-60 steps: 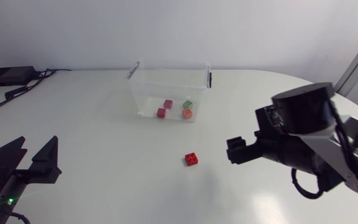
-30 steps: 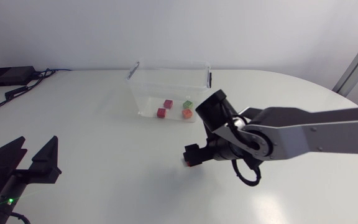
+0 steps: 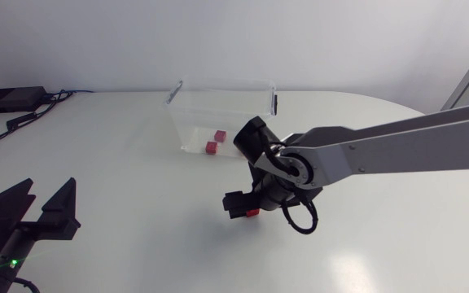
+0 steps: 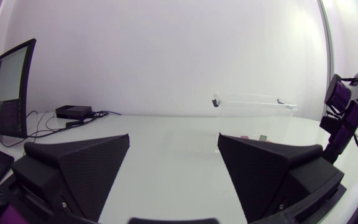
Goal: Place the duplo bricks in the container
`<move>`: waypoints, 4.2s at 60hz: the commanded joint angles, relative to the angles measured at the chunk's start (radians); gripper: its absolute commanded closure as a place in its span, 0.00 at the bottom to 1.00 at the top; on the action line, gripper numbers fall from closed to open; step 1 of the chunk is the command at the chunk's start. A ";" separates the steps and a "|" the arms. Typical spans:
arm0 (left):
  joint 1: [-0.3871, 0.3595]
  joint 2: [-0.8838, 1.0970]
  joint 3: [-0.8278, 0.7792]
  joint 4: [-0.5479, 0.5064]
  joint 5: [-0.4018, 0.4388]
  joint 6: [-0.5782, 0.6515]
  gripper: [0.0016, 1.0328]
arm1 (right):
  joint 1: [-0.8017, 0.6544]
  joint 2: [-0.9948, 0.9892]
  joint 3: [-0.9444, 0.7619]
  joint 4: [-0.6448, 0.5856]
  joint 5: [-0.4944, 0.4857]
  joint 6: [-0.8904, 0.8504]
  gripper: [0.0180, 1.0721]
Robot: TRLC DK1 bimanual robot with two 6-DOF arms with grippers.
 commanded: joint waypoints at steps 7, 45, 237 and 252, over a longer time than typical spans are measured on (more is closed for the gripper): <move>0.008 -0.010 -0.018 0.008 0.000 -0.022 0.04 | -0.018 0.079 0.068 -0.062 -0.047 0.024 0.04; 0.008 -0.010 -0.018 0.008 0.000 -0.022 0.04 | -0.121 0.276 0.281 -0.332 -0.260 -0.246 0.05; 0.008 -0.010 -0.018 0.008 0.000 -0.022 0.04 | -0.238 -0.387 0.212 -0.280 -0.138 -0.317 0.05; 0.008 -0.010 -0.018 0.010 0.000 -0.022 0.04 | -0.113 -0.375 0.129 -0.228 -0.138 -0.331 0.05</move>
